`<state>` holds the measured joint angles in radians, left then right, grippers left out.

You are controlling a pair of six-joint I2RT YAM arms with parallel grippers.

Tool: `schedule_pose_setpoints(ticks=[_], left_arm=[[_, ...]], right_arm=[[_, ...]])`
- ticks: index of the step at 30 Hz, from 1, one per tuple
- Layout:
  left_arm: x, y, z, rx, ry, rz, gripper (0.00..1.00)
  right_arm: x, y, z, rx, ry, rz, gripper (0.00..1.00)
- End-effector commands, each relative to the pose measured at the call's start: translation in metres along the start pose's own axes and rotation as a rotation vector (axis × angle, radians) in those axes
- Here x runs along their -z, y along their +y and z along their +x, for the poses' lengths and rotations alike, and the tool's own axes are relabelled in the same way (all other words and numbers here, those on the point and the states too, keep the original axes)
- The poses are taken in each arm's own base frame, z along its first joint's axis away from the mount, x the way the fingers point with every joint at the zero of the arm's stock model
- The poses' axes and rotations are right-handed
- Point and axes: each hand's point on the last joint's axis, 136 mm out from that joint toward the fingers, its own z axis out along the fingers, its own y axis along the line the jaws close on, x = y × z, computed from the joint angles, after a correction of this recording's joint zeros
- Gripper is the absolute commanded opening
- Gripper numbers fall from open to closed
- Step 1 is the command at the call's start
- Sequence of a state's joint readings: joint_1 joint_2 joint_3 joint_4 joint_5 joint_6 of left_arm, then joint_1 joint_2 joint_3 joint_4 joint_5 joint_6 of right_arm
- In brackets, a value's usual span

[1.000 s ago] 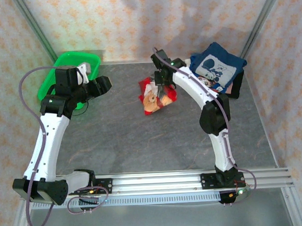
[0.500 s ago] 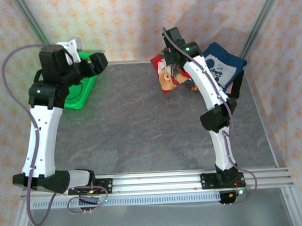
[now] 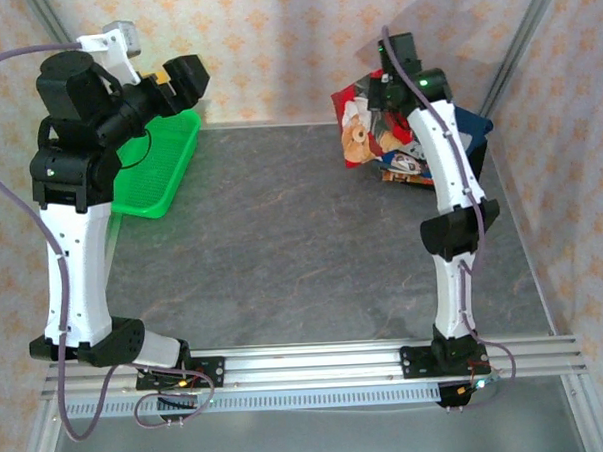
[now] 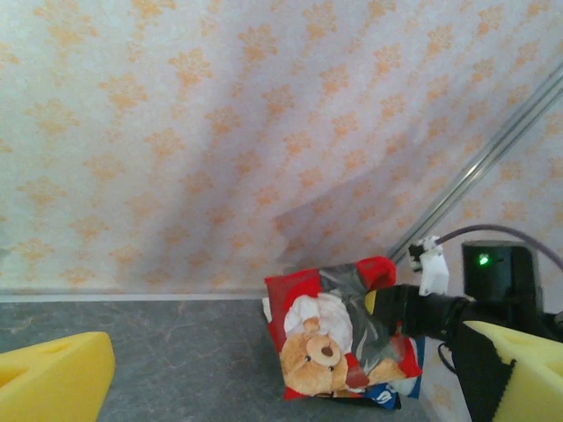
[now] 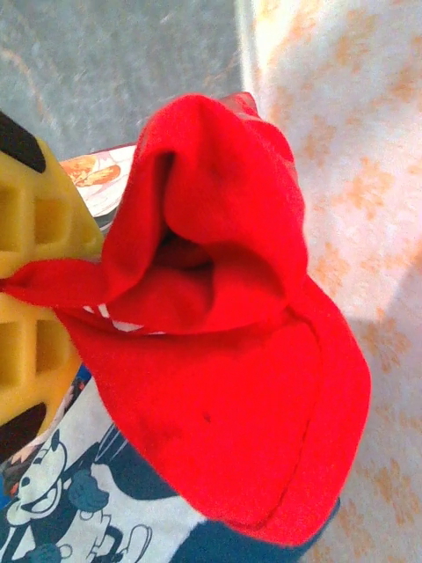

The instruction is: Fold and stack the t-shirts

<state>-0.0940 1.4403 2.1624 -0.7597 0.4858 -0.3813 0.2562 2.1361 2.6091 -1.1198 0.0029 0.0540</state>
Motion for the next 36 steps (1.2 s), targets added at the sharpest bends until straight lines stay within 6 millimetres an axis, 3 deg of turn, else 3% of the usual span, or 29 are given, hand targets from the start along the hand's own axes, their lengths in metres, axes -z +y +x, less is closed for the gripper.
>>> schedule_pose_setpoints(ticks=[1, 8, 15, 25, 31, 36], left_arm=[[0.005, -0.007, 0.002, -0.039, 0.004, 0.000, 1.00], [0.003, -0.009, 0.014, -0.045, 0.034, 0.002, 1.00], [0.005, -0.005, 0.029, -0.051, 0.068, -0.011, 1.00], [0.015, 0.004, 0.044, -0.086, 0.097, -0.056, 1.00], [0.019, 0.009, 0.049, -0.084, 0.104, -0.083, 1.00], [0.017, 0.014, 0.054, -0.070, 0.120, -0.097, 1.00]], right_arm=[[0.063, -0.008, -0.052, -0.139, -0.187, -0.103, 0.00], [0.065, -0.046, -0.066, -0.267, -0.210, -0.108, 0.00], [0.051, -0.089, -0.066, -0.371, -0.191, -0.085, 0.00], [0.012, -0.138, -0.031, -0.448, -0.101, -0.033, 0.00], [-0.017, -0.180, -0.005, -0.579, -0.070, -0.033, 0.00], [-0.042, -0.199, 0.011, -0.613, -0.025, -0.026, 0.07]])
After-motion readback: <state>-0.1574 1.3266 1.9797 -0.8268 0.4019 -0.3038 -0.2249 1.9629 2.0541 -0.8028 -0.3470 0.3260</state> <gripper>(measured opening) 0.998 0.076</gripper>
